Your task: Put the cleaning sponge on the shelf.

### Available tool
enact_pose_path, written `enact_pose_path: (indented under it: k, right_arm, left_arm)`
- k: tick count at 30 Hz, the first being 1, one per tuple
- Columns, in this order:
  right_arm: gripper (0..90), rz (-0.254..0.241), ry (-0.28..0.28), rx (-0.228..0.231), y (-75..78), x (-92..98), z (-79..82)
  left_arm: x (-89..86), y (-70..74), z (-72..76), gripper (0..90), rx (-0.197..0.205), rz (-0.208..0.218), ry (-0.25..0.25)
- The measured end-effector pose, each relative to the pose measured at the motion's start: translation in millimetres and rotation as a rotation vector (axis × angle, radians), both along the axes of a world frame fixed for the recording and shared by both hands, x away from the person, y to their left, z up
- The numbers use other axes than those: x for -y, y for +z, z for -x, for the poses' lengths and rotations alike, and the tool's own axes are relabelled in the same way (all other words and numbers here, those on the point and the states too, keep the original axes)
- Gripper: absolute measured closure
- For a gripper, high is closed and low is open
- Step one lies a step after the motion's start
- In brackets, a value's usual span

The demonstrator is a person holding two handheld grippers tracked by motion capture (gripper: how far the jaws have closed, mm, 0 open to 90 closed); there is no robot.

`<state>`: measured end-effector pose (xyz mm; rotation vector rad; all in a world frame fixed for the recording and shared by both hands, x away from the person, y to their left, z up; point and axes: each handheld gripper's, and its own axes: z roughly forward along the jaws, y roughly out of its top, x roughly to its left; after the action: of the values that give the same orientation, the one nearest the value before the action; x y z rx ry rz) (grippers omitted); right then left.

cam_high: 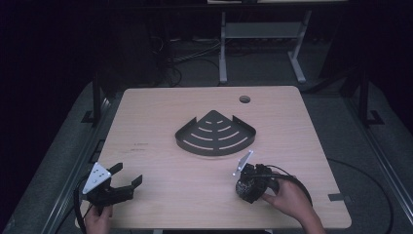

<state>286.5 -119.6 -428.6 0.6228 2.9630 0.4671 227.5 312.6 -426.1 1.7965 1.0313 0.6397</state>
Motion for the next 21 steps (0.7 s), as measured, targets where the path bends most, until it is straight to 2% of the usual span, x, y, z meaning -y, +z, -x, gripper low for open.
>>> enact_pose_path:
  k: [5,21]
  right_arm:
    - [31.9,0.002,0.002,0.008,4.8,0.4,-0.9]
    - [31.9,-0.005,0.003,-0.003,12.0,-1.3,-10.0]
  left_arm:
    - [1.1,0.3,0.2,13.3,0.001,0.000,-0.005]
    - [0.8,0.6,-0.1,13.3,0.004,0.008,-0.004]
